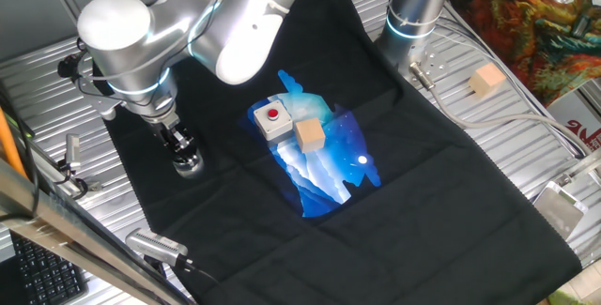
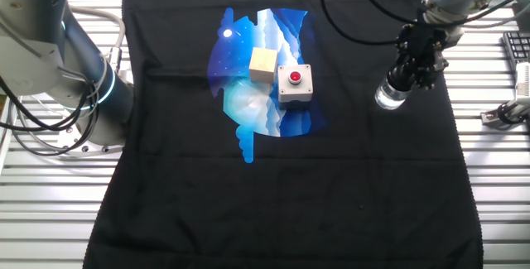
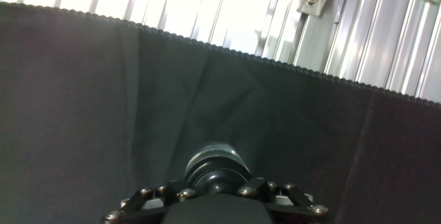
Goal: Screw the lid onto the jar
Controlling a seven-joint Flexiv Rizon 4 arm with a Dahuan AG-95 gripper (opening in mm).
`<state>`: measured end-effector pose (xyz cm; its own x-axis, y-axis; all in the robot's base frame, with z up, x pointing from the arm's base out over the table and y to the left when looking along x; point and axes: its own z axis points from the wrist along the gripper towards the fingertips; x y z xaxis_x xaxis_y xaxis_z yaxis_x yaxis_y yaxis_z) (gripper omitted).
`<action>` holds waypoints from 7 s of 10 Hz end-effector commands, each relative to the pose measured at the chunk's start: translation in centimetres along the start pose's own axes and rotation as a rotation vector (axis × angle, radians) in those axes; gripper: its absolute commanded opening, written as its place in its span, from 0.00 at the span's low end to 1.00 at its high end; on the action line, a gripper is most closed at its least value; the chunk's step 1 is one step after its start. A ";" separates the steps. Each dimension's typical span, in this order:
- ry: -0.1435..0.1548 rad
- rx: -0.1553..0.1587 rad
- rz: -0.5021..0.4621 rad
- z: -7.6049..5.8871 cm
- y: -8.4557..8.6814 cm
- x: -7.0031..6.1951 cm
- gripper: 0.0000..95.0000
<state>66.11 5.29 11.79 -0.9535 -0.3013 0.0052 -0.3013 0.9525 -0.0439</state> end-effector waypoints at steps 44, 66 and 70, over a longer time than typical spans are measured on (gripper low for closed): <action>-0.009 -0.051 -0.034 -1.9 0.7 -0.4 0.80; 0.004 -0.051 -0.071 -1.1 0.3 0.4 0.60; 0.002 -0.060 -0.063 -1.2 0.2 0.5 0.60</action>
<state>65.64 5.32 12.93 -0.9331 -0.3596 0.0075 -0.3595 0.9330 0.0168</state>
